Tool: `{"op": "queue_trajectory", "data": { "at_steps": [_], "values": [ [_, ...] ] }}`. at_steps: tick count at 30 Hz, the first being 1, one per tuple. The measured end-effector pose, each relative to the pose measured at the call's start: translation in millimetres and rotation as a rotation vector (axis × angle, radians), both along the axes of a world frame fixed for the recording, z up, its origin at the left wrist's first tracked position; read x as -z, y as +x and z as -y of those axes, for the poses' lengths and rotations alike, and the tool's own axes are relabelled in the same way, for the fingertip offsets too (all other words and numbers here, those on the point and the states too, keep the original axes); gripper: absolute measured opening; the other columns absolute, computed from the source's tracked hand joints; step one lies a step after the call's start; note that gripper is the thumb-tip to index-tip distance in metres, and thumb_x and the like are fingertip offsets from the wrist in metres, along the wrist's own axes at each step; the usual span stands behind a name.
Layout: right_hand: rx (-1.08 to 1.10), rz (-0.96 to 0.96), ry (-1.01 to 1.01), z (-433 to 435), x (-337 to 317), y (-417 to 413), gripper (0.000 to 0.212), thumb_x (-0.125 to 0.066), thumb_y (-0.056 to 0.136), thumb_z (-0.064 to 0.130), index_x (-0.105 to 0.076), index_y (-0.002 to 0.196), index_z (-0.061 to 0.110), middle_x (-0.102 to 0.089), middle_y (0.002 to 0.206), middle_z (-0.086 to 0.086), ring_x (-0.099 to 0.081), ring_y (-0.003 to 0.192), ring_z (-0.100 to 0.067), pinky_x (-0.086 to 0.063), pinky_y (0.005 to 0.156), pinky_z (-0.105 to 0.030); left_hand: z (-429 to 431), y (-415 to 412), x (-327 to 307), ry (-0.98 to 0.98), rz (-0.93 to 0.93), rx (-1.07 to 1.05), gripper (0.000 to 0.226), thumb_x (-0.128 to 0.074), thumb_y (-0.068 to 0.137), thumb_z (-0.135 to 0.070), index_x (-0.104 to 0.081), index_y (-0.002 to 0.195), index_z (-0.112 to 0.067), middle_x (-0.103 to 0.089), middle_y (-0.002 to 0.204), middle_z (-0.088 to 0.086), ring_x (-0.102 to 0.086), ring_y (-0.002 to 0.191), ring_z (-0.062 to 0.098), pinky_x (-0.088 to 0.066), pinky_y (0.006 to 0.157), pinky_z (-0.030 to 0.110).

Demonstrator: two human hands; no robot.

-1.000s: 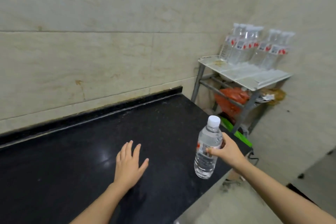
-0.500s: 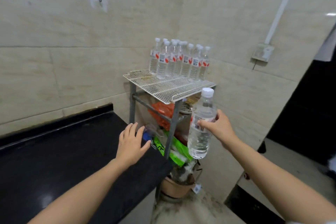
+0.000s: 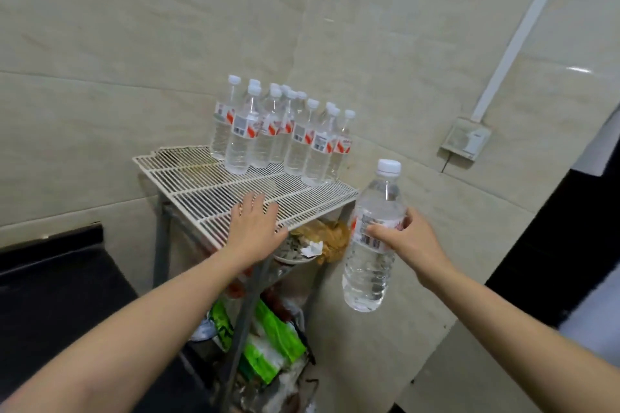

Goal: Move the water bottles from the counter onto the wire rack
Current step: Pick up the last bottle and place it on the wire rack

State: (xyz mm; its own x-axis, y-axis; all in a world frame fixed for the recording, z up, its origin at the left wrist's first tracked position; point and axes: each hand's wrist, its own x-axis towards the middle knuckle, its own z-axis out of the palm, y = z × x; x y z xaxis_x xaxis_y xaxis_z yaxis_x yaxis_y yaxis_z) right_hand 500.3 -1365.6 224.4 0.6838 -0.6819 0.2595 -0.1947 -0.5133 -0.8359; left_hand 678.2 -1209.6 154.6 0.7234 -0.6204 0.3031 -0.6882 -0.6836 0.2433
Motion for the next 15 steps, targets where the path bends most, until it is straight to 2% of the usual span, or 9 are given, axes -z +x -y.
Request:
{"op": "queue_trajectory", "data": {
  "at_steps": [3, 8, 10, 12, 15],
  "values": [
    [0.002, 0.039, -0.052, 22.5, -5.4, 39.9, 0.062, -0.078, 0.052, 0.035, -0.056, 0.106, 0.015, -0.066, 0.104, -0.005, -0.064, 0.093, -0.022, -0.053, 0.087, -0.048, 39.6, 20.4, 5.9, 0.125, -0.043, -0.004, 0.059, -0.037, 0.089, -0.049, -0.033, 0.135, -0.013, -0.019, 0.152, 0.015, -0.009, 0.141, 0.036, -0.016, 0.111, 0.052],
    [0.003, 0.134, -0.120, 38.7, -5.0, 111.5, 0.047, -0.079, 0.060, 0.024, -0.050, 0.097, 0.021, -0.061, 0.093, 0.004, -0.060, 0.089, -0.019, -0.052, 0.083, -0.042, 50.2, 25.2, 17.3, 0.226, 0.021, -0.092, 0.075, -0.026, 0.088, -0.061, -0.022, 0.141, -0.009, -0.016, 0.153, 0.020, -0.004, 0.142, 0.038, -0.013, 0.111, 0.053],
    [0.004, 0.171, -0.138, 41.4, -6.9, 137.9, 0.042, -0.078, 0.063, 0.024, -0.049, 0.093, 0.018, -0.058, 0.085, 0.004, -0.059, 0.086, -0.021, -0.050, 0.078, -0.041, 51.2, 24.4, 15.6, 0.259, -0.017, -0.098, 0.077, -0.026, 0.088, -0.062, -0.020, 0.142, -0.009, -0.012, 0.153, 0.021, -0.002, 0.142, 0.039, -0.012, 0.112, 0.054],
    [-0.011, 0.215, -0.137, 48.2, -12.9, 163.0, 0.039, -0.077, 0.065, 0.023, -0.048, 0.089, 0.017, -0.053, 0.075, 0.011, -0.055, 0.077, -0.017, -0.046, 0.071, -0.035, 51.5, 25.0, 14.4, 0.284, -0.019, -0.095, 0.076, -0.028, 0.087, -0.062, -0.021, 0.142, -0.010, -0.011, 0.154, 0.019, 0.000, 0.142, 0.040, -0.012, 0.112, 0.054],
    [-0.054, 0.260, -0.144, 60.3, -22.5, 195.8, 0.039, -0.077, 0.065, 0.026, -0.052, 0.093, 0.014, -0.053, 0.076, 0.010, -0.053, 0.077, -0.014, -0.043, 0.070, -0.029, 51.7, 26.6, 16.3, 0.326, -0.016, -0.089, 0.075, -0.030, 0.086, -0.062, -0.019, 0.143, -0.015, -0.008, 0.155, 0.016, 0.003, 0.142, 0.039, -0.012, 0.112, 0.055]
  ]
}}
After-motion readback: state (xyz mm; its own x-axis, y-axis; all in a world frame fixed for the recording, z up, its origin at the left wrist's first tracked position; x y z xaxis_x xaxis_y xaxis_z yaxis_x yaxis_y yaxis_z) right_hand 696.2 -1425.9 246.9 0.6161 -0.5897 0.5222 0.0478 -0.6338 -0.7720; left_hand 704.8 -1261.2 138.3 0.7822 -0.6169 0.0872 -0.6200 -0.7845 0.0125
